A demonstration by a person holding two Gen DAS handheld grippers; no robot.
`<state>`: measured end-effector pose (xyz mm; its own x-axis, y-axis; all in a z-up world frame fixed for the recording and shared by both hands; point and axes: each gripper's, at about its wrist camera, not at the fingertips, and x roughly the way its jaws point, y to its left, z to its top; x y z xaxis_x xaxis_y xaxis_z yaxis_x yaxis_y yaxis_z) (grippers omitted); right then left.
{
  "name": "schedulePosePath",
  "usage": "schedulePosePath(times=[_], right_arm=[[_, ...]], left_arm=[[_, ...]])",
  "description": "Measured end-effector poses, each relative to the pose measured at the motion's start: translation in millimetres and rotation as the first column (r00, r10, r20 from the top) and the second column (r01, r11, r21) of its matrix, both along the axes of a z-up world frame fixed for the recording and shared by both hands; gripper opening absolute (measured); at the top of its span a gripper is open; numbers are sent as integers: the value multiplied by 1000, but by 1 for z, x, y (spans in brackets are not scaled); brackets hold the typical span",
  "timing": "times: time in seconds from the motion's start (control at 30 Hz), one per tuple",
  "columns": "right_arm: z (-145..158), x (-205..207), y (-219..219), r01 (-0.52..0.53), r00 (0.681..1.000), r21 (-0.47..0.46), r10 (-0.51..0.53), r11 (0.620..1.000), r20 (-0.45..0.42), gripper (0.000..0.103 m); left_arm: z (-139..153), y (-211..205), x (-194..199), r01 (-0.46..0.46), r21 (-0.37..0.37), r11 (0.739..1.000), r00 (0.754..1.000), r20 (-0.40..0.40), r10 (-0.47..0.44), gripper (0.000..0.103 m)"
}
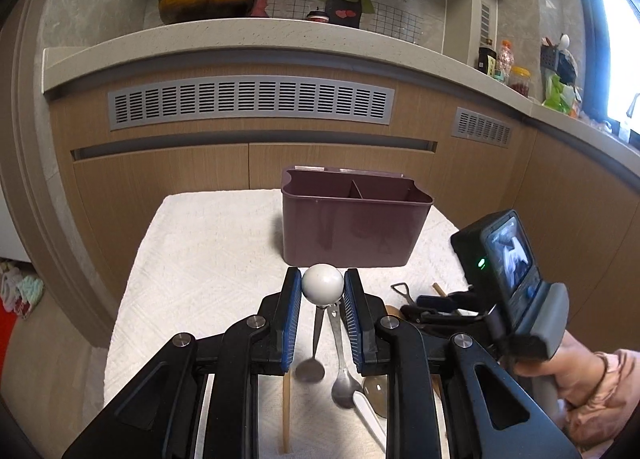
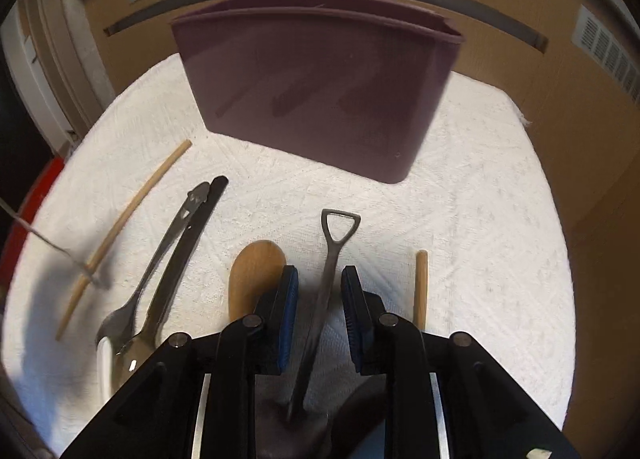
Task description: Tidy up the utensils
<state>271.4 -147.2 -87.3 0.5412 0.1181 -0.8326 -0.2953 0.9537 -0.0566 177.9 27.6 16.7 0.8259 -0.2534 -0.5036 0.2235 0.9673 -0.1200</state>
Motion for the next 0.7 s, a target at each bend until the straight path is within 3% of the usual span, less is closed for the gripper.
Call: schedulePosePath(times=[0.03, 0.1, 0.37, 0.7], right_arm=[[0, -1, 4, -18, 1000, -22, 18, 1000, 7, 5], [3, -7, 7, -55, 998, -24, 55, 998, 11, 5], [68, -57, -38, -72, 985, 213, 36, 974, 168, 3], [115, -79, -56, -90, 954, 270, 6, 959, 300, 2]], left_arm=[[0, 1, 1, 0, -3, 1000, 1000, -3, 0, 23], [1, 3, 2, -3, -5, 1000, 1000, -2, 3, 23], [3, 3, -2, -13, -21, 1000, 1000, 4, 13, 23], [15, -9, 3, 19, -29, 999, 1000, 20, -18, 23]])
